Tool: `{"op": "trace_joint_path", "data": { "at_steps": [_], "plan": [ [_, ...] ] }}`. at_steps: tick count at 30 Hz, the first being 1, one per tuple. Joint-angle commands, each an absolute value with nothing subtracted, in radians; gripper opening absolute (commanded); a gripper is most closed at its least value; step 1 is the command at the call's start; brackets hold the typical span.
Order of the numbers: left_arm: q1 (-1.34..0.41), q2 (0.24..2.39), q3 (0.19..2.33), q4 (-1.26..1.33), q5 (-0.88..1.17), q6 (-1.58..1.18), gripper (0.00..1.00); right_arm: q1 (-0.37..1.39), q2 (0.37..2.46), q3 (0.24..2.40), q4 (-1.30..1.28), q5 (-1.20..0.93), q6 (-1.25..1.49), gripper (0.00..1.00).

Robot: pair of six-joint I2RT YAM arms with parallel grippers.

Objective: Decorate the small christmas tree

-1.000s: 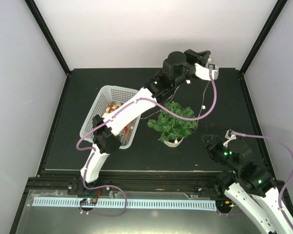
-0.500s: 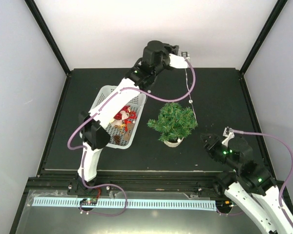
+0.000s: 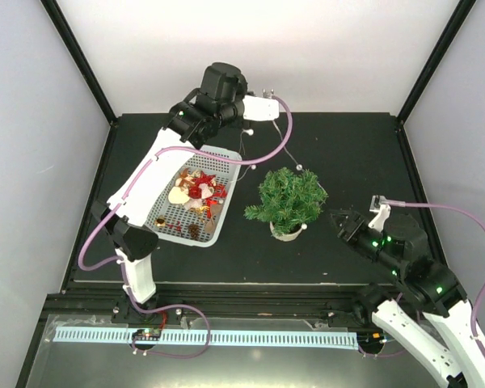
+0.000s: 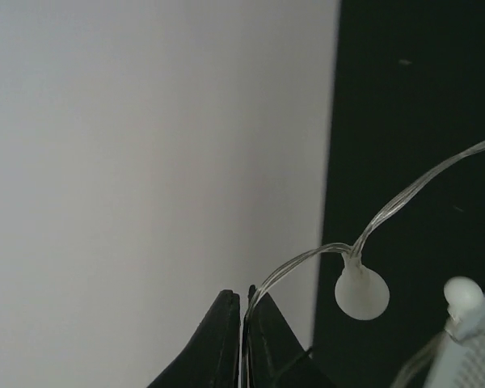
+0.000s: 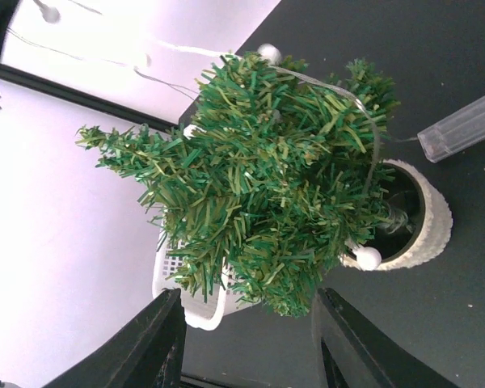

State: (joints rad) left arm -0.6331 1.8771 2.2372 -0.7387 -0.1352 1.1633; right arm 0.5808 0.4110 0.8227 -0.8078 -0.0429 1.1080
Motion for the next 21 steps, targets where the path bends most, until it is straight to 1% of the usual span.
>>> {"op": "trace_joint_path", "data": {
  "at_steps": [1, 6, 11, 16, 18, 21],
  "plan": [
    [-0.625, 1.832, 2.178, -1.002, -0.143, 1.078, 0.08, 0.575, 0.457, 0.883, -0.802, -0.06, 1.037, 0.45],
    [-0.624, 1.772, 2.117, -1.156, -0.115, 1.013, 0.1, 0.576, 0.509, 0.93, -0.797, -0.071, 0.998, 0.45],
    [-0.62, 1.753, 2.12, -1.348, -0.062, 0.948, 0.06, 0.575, 0.539, 0.967, -0.796, -0.089, 0.96, 0.45],
    [-0.622, 1.714, 2.127, -1.522, 0.049, 0.909, 0.03, 0.575, 0.555, 0.998, -0.816, -0.095, 0.92, 0.45],
    [-0.623, 1.694, 2.11, -1.551, 0.09, 0.883, 0.02, 0.575, 0.562, 1.011, -0.825, -0.096, 0.905, 0.45],
    [-0.617, 1.632, 1.996, -1.532, 0.122, 0.846, 0.02, 0.575, 0.57, 1.028, -0.838, -0.091, 0.888, 0.45]
  ]
}}
